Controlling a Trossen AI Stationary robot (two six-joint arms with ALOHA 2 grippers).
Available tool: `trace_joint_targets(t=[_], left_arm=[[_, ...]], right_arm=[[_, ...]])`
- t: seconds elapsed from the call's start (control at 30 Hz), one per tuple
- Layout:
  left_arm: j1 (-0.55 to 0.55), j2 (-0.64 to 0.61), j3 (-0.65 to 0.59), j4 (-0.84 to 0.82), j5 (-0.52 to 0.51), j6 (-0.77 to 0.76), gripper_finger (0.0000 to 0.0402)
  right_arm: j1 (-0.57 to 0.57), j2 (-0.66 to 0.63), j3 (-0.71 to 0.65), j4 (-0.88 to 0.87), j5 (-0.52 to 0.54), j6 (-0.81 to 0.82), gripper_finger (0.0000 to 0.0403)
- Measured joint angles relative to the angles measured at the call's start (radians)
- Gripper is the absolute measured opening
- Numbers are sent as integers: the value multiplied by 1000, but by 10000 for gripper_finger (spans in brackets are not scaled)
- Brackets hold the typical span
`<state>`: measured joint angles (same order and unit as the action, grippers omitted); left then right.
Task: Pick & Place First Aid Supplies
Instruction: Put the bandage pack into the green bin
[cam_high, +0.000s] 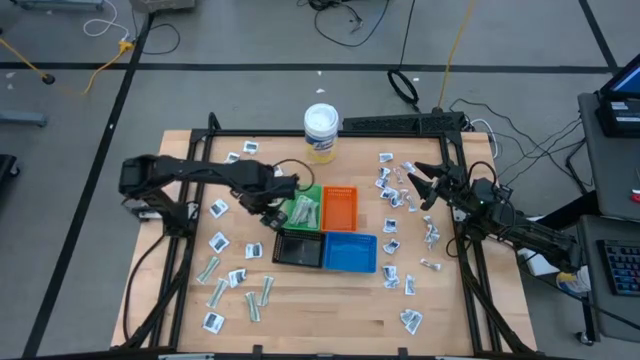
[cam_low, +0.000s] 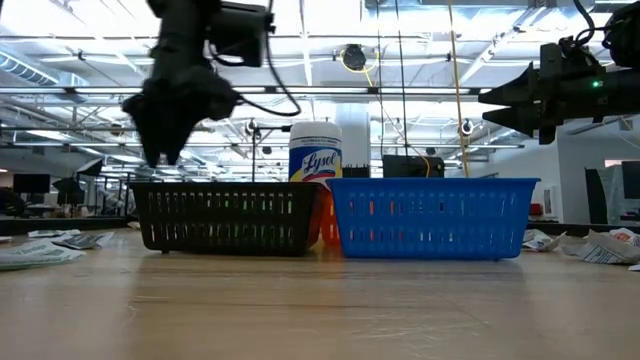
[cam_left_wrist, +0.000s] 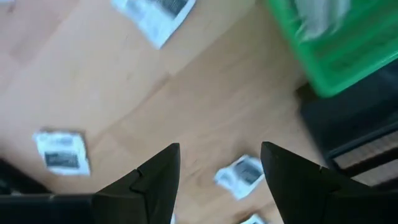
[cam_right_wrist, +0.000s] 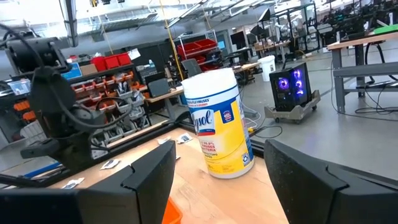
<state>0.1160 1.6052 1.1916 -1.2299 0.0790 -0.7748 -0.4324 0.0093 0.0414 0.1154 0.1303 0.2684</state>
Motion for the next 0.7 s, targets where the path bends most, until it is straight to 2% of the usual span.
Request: trace_joint_targets(t=[0.37,0.7], left_arm=[[-125,-128,-235,1,76,-130,230],[-279,-179,-366,4,159,-280,230]], right_arm=[[0,0,0,0,0,0,242],[0,0,0,0,0,0,242]])
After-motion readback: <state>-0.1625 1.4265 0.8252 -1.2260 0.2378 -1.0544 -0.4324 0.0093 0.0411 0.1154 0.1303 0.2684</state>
